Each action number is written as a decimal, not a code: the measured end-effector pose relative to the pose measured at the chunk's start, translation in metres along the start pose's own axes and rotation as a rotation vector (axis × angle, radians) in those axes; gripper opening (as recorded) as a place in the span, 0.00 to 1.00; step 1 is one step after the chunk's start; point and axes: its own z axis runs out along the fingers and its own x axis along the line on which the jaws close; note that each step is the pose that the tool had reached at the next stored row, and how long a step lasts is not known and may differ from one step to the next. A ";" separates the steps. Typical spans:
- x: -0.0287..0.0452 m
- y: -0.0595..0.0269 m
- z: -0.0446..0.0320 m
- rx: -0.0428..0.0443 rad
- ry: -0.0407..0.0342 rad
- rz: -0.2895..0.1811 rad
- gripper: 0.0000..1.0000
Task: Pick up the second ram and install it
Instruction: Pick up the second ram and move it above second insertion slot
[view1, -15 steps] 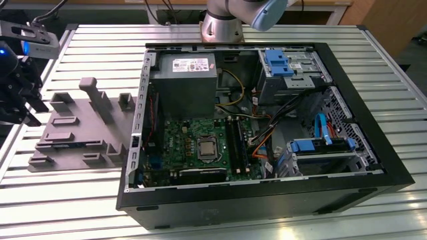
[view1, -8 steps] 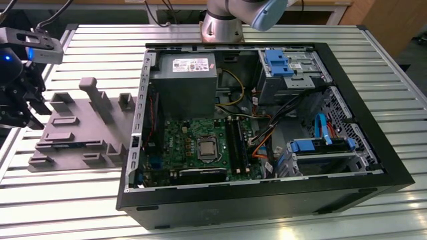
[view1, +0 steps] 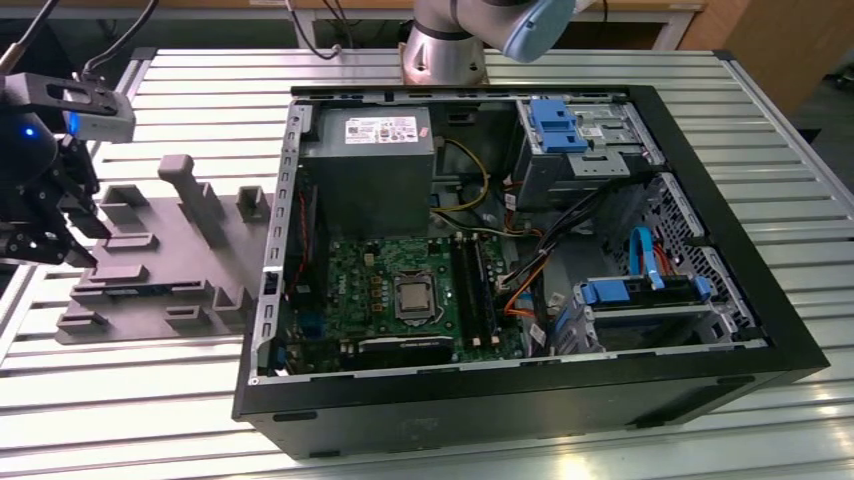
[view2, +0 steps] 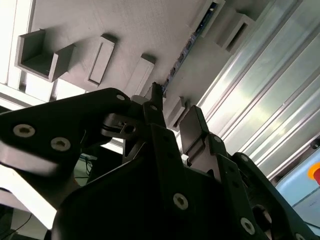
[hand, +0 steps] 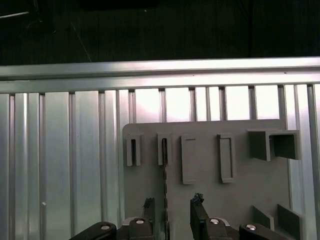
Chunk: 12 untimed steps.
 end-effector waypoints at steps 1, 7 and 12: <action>0.0000 0.0000 0.0005 0.0000 0.0000 0.000 0.42; 0.0000 -0.0001 0.0008 0.0002 0.0009 0.000 0.42; 0.0000 -0.0001 0.0044 0.0007 0.0019 0.000 0.42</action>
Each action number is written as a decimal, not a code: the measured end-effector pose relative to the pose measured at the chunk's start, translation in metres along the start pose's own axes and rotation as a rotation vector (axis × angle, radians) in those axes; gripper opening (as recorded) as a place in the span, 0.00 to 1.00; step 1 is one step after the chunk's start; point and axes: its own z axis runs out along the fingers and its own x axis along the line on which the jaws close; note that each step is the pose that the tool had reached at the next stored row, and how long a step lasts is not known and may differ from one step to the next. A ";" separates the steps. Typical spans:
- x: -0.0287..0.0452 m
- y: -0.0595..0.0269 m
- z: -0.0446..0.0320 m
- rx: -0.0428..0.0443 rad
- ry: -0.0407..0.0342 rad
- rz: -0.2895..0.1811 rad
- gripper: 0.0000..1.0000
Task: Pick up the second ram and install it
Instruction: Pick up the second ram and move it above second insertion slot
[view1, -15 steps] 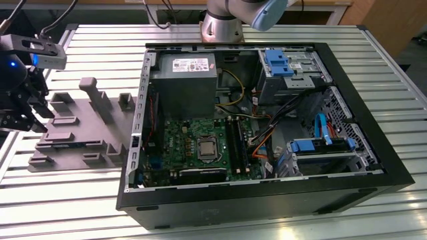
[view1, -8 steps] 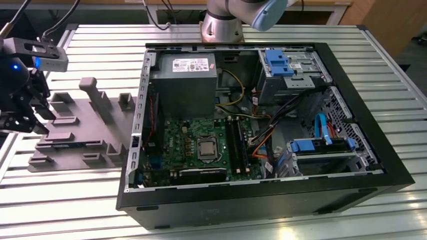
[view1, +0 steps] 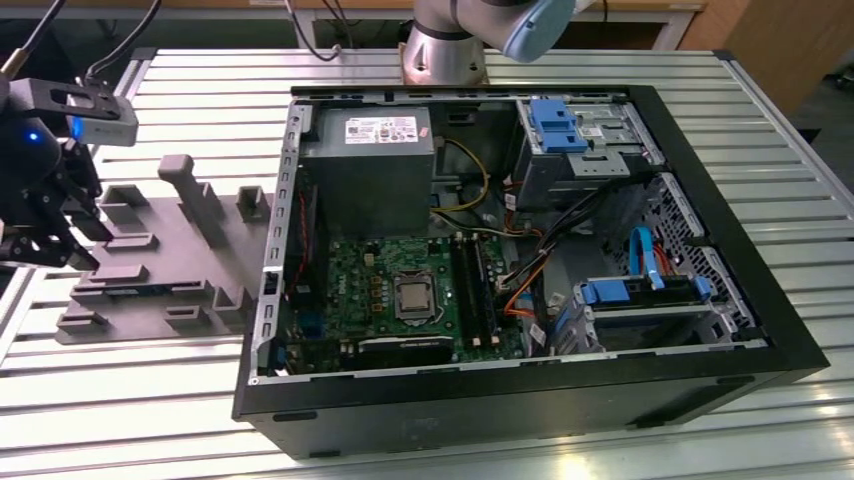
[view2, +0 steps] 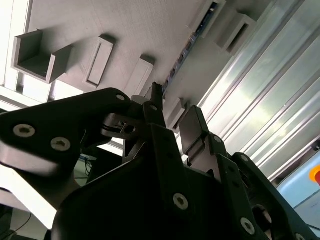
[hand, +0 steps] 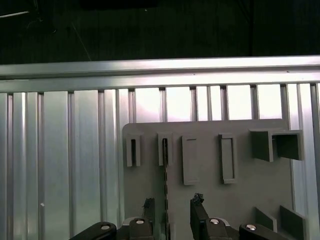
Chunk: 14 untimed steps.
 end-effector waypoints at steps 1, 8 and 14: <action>0.0000 -0.0001 0.0015 0.0001 -0.0001 0.000 0.42; 0.0001 -0.0004 0.0117 0.0051 -0.0003 0.000 0.42; 0.0002 -0.0006 0.0191 0.0101 -0.0005 0.000 0.42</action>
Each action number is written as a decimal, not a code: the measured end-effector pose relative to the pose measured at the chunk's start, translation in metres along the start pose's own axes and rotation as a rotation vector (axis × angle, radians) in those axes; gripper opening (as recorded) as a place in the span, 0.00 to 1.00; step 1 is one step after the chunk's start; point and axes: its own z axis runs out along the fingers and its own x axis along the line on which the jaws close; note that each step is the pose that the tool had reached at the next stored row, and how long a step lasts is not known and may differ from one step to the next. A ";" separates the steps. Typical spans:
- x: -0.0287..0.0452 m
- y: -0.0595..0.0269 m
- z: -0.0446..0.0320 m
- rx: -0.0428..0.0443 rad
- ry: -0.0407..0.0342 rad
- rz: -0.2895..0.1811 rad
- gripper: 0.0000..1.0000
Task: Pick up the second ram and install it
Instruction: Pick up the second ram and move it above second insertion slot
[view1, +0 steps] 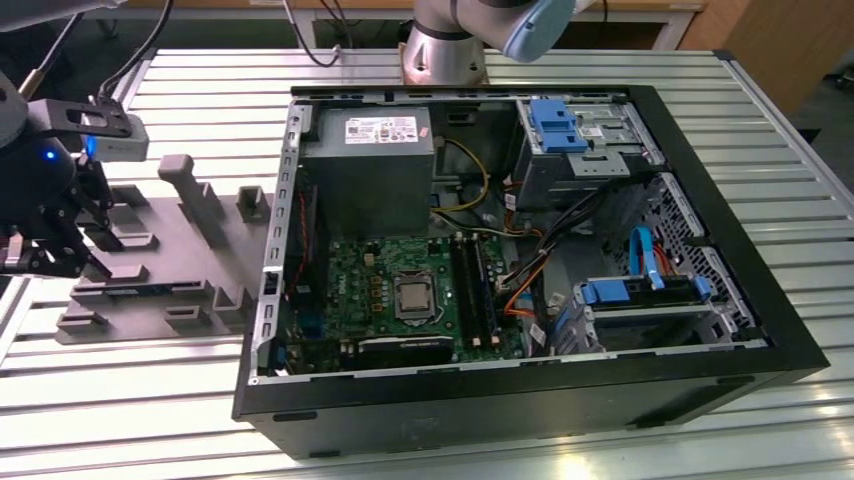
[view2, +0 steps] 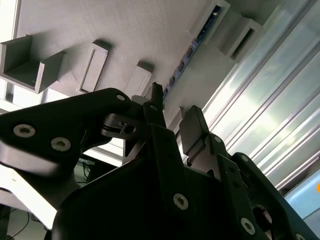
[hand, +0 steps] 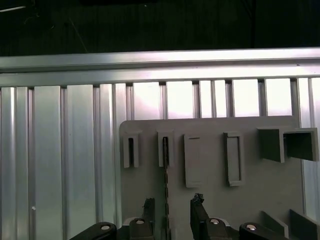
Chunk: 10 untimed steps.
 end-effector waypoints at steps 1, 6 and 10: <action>0.0000 0.0000 0.0014 0.0001 0.0000 0.000 0.42; 0.0001 -0.0002 0.0099 0.0010 0.0000 0.000 0.42; 0.0002 -0.0003 0.0160 0.0012 0.0000 0.000 0.42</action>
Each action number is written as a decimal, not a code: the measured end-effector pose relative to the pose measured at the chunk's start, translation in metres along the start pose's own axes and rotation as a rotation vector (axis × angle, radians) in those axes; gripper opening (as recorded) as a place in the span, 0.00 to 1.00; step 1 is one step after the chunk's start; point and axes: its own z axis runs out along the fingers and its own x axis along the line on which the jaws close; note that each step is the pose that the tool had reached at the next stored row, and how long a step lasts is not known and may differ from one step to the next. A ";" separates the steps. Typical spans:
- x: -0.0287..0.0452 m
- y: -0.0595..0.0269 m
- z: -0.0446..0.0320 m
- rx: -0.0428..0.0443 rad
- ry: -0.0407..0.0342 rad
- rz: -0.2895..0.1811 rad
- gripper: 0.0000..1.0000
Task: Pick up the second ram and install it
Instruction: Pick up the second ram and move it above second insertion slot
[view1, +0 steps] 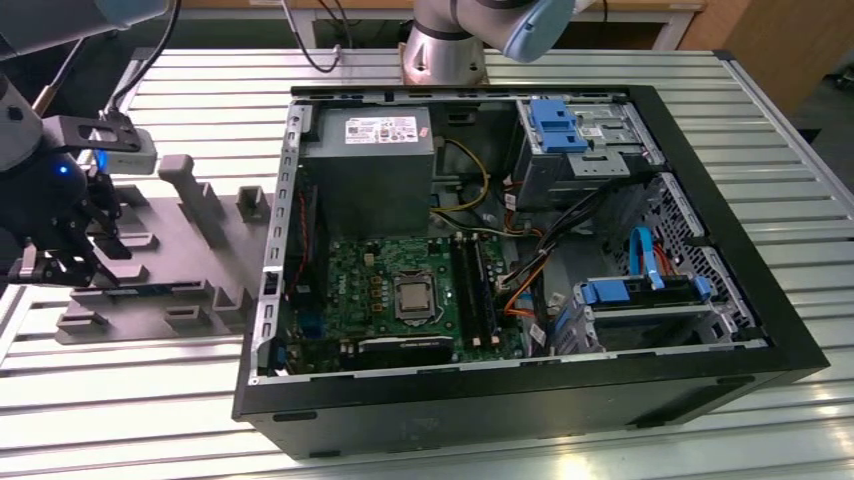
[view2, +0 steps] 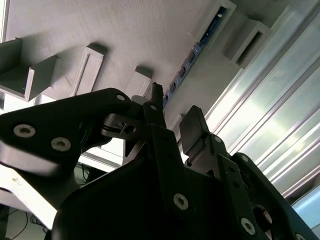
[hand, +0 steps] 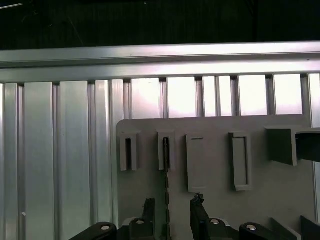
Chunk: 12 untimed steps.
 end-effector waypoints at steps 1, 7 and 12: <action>0.0000 -0.0001 0.0023 0.0000 0.0000 0.000 0.42; 0.0001 -0.0002 0.0065 0.0013 -0.0002 0.000 0.42; 0.0002 -0.0003 0.0130 0.0029 -0.0002 0.000 0.42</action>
